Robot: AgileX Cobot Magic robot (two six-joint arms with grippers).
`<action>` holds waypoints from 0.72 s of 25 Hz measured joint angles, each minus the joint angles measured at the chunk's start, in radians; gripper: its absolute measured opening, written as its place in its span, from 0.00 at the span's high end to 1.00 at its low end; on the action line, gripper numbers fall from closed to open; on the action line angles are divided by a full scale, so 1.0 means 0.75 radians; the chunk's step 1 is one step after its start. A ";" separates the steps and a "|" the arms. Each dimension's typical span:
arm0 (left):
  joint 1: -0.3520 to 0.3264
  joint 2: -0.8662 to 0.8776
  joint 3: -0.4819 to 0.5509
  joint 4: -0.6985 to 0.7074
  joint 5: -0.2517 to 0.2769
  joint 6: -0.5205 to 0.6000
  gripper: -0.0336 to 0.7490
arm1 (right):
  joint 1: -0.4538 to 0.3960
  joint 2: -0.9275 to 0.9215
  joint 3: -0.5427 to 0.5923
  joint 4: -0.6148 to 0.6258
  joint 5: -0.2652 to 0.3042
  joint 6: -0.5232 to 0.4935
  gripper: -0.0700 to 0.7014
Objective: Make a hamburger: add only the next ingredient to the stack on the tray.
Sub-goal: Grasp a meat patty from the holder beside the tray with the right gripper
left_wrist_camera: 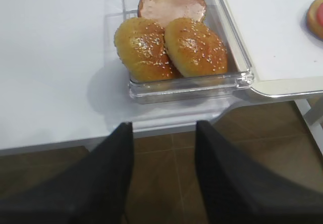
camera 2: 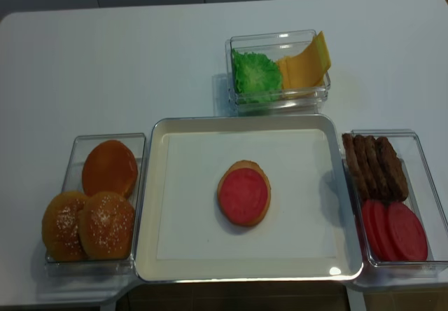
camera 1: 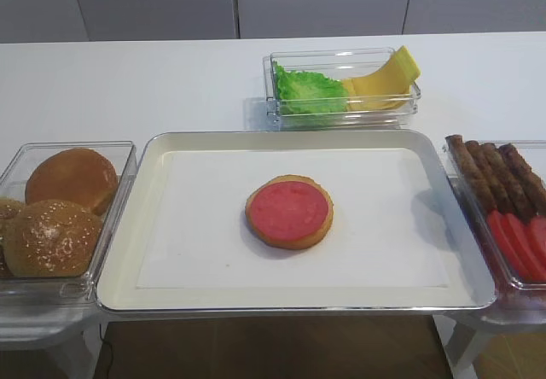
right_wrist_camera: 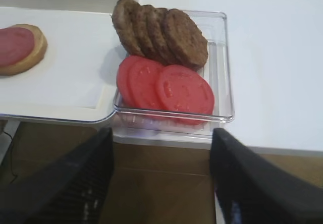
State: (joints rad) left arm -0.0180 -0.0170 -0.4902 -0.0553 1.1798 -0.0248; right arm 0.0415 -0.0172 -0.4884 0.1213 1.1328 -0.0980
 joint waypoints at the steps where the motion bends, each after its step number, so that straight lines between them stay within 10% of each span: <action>1: 0.000 0.000 0.000 0.000 0.000 0.000 0.57 | 0.000 0.000 0.000 0.020 0.000 0.000 0.30; 18: 0.000 0.000 0.000 0.000 0.000 0.000 0.57 | 0.000 0.439 -0.173 0.165 -0.262 0.061 0.32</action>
State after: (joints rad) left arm -0.0180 -0.0170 -0.4902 -0.0553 1.1798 -0.0248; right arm 0.0415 0.3123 -0.6183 0.2450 0.9360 -0.0521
